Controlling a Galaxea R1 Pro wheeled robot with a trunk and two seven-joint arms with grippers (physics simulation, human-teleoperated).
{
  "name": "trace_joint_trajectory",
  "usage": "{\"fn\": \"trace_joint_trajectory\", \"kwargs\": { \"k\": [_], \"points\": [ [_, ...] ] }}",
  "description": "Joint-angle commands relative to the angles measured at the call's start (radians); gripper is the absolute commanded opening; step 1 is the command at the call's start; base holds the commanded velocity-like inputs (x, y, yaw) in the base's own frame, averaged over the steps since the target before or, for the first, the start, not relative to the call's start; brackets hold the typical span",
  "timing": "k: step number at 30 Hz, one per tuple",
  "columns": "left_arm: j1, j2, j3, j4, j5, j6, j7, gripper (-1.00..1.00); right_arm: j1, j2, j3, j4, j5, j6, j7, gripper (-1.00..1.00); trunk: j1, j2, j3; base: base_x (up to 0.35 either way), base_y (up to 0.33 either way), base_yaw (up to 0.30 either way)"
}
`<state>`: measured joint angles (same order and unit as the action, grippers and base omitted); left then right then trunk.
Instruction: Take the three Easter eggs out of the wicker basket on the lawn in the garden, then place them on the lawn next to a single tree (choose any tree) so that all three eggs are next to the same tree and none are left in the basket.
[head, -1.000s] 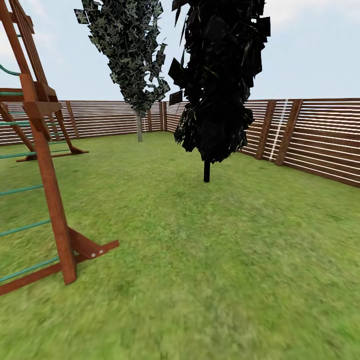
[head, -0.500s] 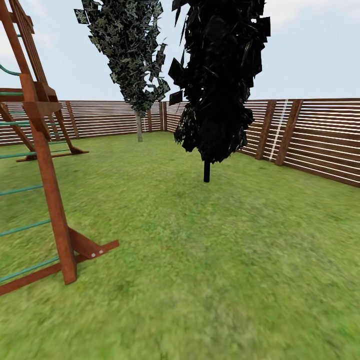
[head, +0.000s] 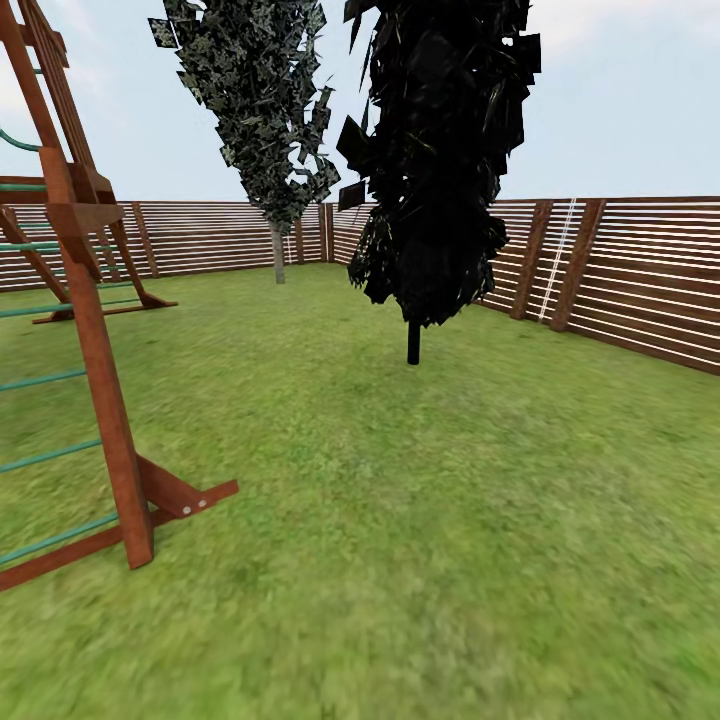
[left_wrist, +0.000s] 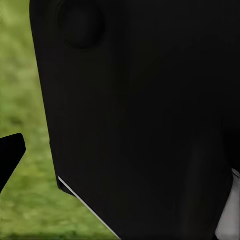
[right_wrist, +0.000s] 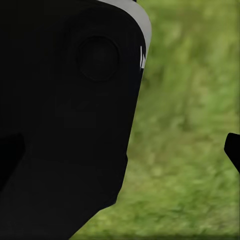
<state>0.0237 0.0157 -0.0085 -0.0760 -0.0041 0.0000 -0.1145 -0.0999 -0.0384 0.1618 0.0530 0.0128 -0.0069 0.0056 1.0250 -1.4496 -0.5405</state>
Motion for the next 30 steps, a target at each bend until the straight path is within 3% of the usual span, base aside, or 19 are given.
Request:
{"fn": "trace_joint_trajectory", "kwargs": {
  "k": [1,30],
  "points": [
    [0.001,0.0,-0.001,-0.002,-0.001,0.0,-0.003,1.0,-0.001,0.0,0.005,0.002,0.001,-0.001,0.001,1.0,0.0,0.0,-0.001,0.0,0.0,0.0],
    [0.001,0.0,-0.001,-0.002,-0.001,0.0,-0.002,1.0,-0.001,0.0,0.005,0.002,0.001,-0.001,0.001,1.0,0.0,0.0,-0.001,0.0,0.0,0.0]
  ]
}}
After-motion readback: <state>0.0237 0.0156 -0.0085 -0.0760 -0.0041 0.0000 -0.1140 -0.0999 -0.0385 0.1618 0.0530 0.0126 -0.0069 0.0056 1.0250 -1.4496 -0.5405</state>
